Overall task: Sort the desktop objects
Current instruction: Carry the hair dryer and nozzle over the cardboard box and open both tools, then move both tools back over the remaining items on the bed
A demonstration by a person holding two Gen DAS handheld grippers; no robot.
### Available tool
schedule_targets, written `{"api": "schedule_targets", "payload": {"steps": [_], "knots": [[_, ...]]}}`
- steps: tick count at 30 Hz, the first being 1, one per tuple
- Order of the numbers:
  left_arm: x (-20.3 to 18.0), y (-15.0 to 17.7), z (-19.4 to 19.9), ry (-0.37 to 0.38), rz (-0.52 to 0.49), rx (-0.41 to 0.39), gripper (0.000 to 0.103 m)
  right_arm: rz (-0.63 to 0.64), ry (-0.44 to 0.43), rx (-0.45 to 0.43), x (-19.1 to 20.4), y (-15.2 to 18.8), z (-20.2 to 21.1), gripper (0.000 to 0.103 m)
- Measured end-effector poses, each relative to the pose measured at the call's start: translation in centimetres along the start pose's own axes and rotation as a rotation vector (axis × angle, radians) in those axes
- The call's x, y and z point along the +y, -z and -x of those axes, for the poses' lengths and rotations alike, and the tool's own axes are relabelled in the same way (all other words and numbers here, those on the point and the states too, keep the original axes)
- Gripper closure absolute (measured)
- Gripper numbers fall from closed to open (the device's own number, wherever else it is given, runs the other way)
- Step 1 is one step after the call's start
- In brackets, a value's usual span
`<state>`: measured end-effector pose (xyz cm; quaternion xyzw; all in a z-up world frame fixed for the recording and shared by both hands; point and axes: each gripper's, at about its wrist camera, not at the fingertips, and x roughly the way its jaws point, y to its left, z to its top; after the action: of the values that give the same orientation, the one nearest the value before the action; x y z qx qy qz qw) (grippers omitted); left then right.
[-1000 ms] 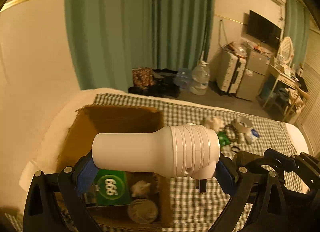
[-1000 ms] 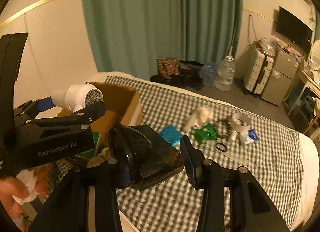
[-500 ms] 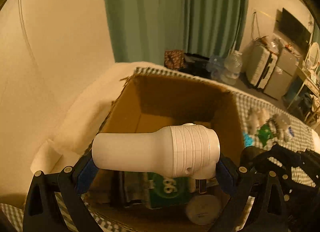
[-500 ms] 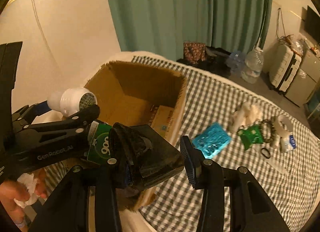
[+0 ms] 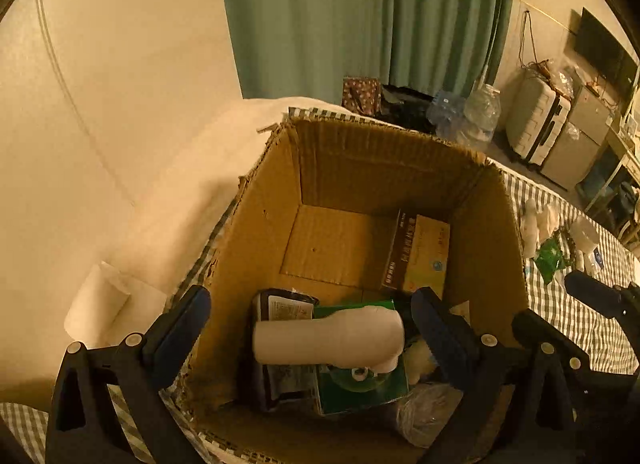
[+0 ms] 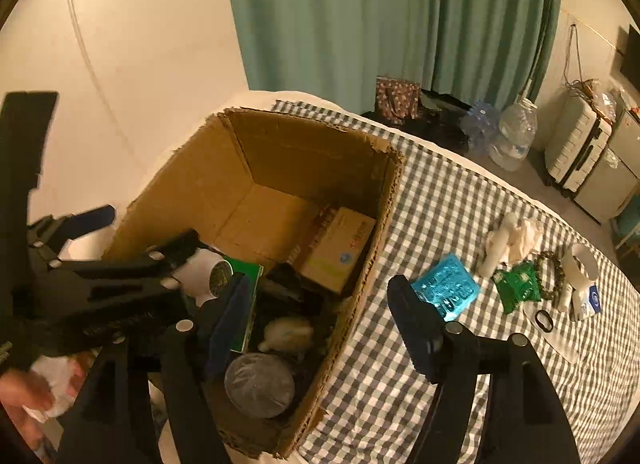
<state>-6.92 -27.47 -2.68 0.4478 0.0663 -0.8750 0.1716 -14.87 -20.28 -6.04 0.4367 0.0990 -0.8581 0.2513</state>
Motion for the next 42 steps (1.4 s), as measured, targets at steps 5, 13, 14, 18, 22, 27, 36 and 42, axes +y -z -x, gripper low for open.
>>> {"api": "schedule_targets", "payload": {"steps": [5,13,14,18,22,27,36,42], "knots": [[-1.4,0.1,1.4,0.013,-0.02,-0.017,0.0,-0.053,0.019,-0.013,-2.1,0.9,1.4,0.032],[-8.1,1.3,4.4,0.106,-0.096,-0.052,0.0,-0.175,0.098,-0.072,-9.1,3.1,6.1,0.032],[-9.2,1.5,4.7,0.117,-0.111,-0.06,0.0,-0.189,0.113,-0.079,-10.1,3.4,6.7,0.032],[-14.1,2.8,5.4,0.173,-0.177,-0.064,0.0,-0.265,0.176,-0.105,-14.9,5.4,8.9,0.032],[-18.6,4.3,4.6,0.223,-0.219,-0.05,0.0,-0.351,0.206,-0.122,-19.2,7.6,10.2,0.027],[-22.4,5.3,1.8,0.23,-0.238,0.009,0.0,-0.418,0.23,-0.116,-23.6,10.7,9.9,0.024],[-25.5,5.4,-4.0,0.169,-0.274,0.039,0.0,-0.543,0.289,-0.072,-30.5,14.9,5.8,0.024],[-26.7,4.9,-8.2,0.163,-0.329,0.037,0.0,-0.592,0.316,-0.023,-34.7,16.5,2.4,0.024]]}}
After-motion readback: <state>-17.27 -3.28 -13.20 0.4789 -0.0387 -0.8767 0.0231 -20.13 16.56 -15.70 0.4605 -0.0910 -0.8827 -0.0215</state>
